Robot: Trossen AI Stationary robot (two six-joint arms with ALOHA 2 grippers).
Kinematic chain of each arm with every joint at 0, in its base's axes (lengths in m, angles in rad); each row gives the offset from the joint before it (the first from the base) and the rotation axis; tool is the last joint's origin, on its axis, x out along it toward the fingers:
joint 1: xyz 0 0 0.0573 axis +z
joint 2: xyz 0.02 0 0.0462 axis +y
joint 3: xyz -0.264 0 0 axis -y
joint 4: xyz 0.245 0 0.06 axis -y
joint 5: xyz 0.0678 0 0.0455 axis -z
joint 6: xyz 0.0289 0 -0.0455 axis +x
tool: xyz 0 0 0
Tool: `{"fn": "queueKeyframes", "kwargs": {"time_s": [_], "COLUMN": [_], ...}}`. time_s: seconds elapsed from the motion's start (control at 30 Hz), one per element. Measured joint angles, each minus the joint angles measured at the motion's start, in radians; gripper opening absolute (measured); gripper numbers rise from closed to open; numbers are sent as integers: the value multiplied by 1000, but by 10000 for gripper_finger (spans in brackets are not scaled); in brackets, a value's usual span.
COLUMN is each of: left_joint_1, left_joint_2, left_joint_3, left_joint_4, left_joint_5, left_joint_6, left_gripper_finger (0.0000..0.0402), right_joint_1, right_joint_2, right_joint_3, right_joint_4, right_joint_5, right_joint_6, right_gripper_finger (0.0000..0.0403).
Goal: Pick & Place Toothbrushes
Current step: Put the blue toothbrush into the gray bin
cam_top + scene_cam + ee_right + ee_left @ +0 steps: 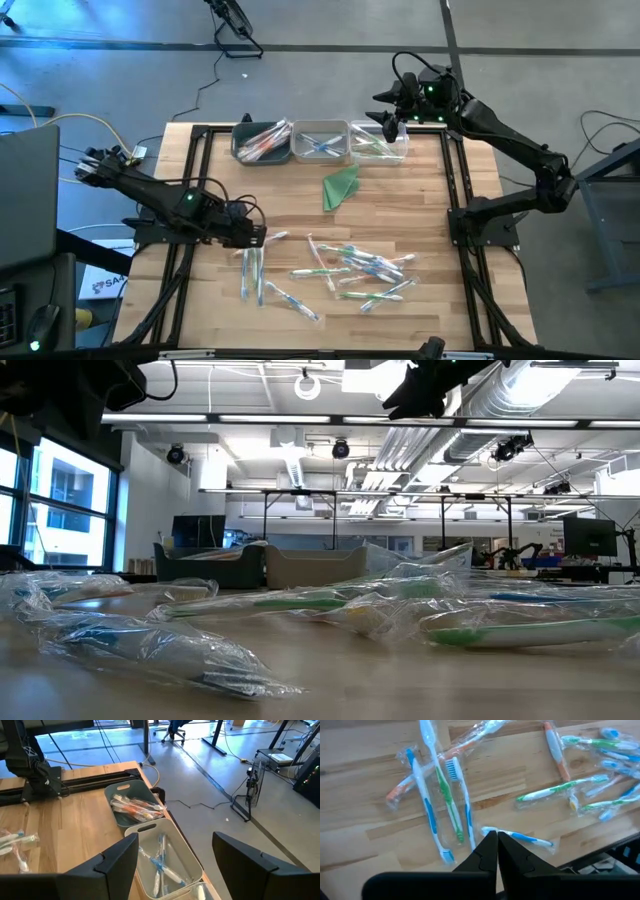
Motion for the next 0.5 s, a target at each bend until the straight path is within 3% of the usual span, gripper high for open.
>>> {"fn": "queueKeyframes", "kwargs": {"time_s": [0.27, 0.5], "left_joint_1": [0, 0], "left_joint_2": [70, 162], "left_joint_3": [0, 0], "left_joint_4": [-29, -6], "left_joint_5": [11, 83], "left_joint_6": [-36, -38], "left_gripper_finger": [92, 106], "right_joint_1": [0, 0], "right_joint_2": [0, 0], "right_joint_3": [0, 0], "right_joint_4": [0, -12], "right_joint_5": [0, 0], "right_joint_6": [0, 0], "right_gripper_finger": [247, 247]}}
